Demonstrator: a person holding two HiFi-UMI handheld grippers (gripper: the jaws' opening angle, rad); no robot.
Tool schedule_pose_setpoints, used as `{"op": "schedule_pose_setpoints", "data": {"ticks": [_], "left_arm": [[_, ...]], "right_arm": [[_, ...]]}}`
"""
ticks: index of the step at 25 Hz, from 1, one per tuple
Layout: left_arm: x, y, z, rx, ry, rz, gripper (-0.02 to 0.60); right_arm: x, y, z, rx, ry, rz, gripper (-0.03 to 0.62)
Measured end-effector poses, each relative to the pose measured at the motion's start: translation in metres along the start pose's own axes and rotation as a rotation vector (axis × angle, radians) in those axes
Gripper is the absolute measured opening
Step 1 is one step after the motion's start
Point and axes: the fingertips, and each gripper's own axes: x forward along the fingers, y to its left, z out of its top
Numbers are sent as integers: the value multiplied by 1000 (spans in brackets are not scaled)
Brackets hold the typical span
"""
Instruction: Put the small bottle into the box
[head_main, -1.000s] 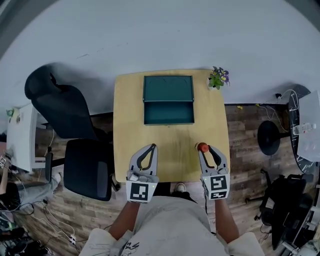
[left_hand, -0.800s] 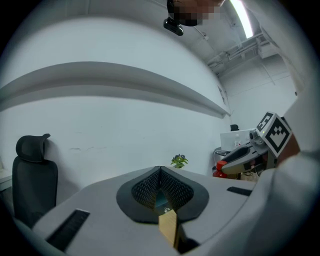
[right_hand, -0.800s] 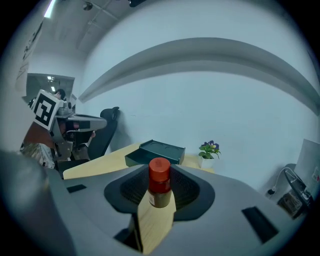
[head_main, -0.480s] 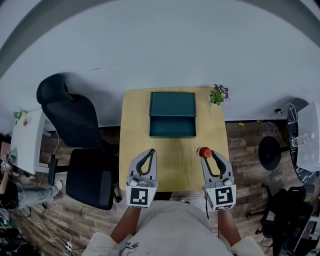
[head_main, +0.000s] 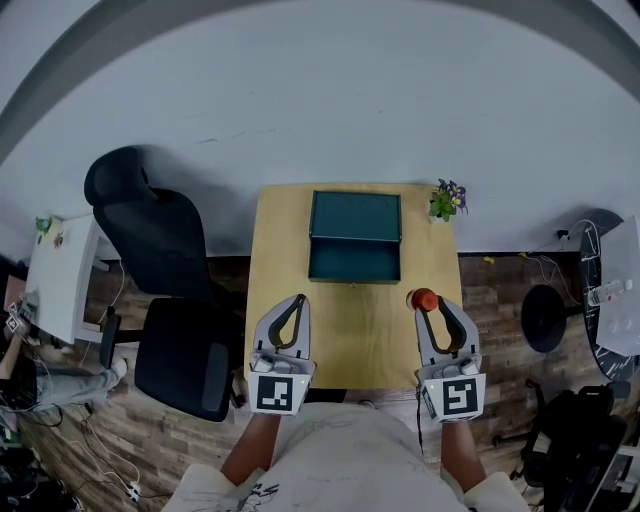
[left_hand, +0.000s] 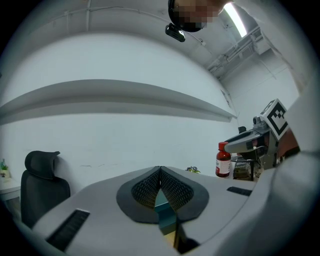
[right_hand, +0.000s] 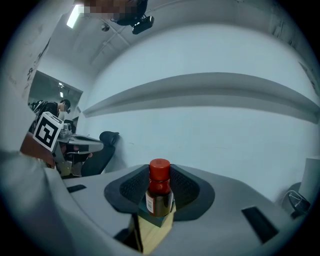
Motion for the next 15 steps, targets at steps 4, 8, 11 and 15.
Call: {"op": "schedule_pose_setpoints", "data": {"ticks": [4,8,11,15], "left_arm": [[0,-1,-2,-12,7,1,8],[2,0,-4,-12,13,0,8],[4,3,-4,-18,13,2,8],[7,9,-6,-20,14,11,8]], "right_arm": [[2,2,-7,-1,19,8,140],[4,3,-10,8,23,8,140],[10,4,-11,7,29,13,140],[19,4,-11,6,32,23,140]]}}
